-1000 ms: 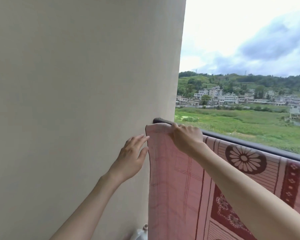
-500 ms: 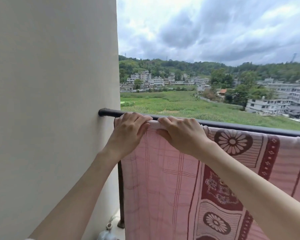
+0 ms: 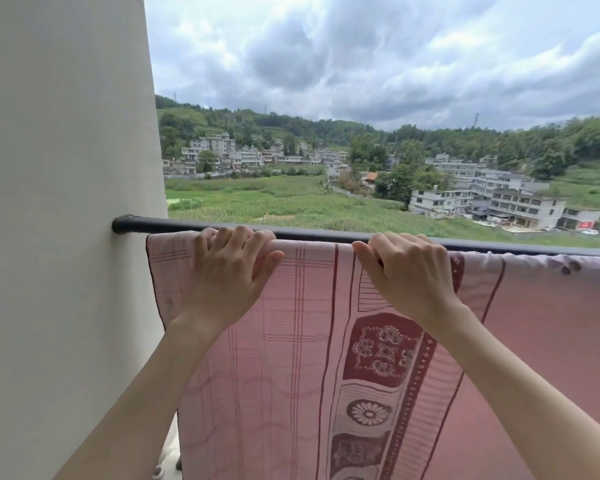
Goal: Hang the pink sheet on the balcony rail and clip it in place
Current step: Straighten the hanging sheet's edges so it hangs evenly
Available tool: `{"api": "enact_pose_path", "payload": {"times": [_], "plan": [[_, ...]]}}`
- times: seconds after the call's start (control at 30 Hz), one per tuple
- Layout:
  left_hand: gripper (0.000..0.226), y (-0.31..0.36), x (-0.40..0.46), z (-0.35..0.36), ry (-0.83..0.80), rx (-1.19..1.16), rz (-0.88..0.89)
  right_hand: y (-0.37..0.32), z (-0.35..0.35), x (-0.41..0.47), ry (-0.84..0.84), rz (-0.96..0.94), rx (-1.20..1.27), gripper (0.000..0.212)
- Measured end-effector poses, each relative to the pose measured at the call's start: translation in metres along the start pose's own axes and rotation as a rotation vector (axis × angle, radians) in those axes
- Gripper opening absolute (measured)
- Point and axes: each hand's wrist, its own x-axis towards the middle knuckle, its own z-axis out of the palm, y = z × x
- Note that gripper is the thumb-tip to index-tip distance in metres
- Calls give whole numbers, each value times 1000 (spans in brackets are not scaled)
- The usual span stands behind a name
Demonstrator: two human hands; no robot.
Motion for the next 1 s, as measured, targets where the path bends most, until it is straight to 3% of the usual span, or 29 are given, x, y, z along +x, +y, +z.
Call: {"api": "enact_pose_path", "payload": {"times": [0.33,0.57,0.83,0.93,1.0], "plan": [[52,12,3,2,31,-61,-23,35,-2,-24,74,56,-11,54],[44,116,24,37,-11,-125,202,102,-18,-61,-10,126,-99,46],[46,238,54,74,-53,-149,210,203,-36,-89,-199,89,-141,43],[45,278,61,86,-33,-184,171,245,-42,-104,-191,117,-106,53],[45,310,59,91,-13,-191,157,273,-52,-120,-186,106,-113,48]]}}
